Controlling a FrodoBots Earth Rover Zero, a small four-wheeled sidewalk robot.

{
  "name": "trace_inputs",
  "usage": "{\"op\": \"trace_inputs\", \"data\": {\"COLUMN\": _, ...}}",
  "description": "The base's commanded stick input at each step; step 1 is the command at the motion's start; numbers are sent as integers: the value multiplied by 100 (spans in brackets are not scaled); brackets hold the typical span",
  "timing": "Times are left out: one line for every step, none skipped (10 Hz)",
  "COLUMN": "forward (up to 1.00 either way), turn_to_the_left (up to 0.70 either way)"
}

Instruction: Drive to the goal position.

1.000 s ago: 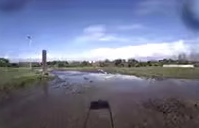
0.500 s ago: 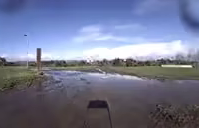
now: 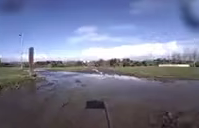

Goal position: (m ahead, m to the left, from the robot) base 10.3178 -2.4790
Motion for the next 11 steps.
{"op": "trace_inputs", "data": {"forward": 70, "turn_to_the_left": 0}}
{"op": "trace_inputs", "data": {"forward": 70, "turn_to_the_left": 0}}
{"op": "trace_inputs", "data": {"forward": 70, "turn_to_the_left": 0}}
{"op": "trace_inputs", "data": {"forward": 70, "turn_to_the_left": 0}}
{"op": "trace_inputs", "data": {"forward": 70, "turn_to_the_left": 0}}
{"op": "trace_inputs", "data": {"forward": 70, "turn_to_the_left": 0}}
{"op": "trace_inputs", "data": {"forward": 70, "turn_to_the_left": 0}}
{"op": "trace_inputs", "data": {"forward": 70, "turn_to_the_left": 0}}
{"op": "trace_inputs", "data": {"forward": 70, "turn_to_the_left": 0}}
{"op": "trace_inputs", "data": {"forward": 70, "turn_to_the_left": 0}}
{"op": "trace_inputs", "data": {"forward": 70, "turn_to_the_left": 0}}
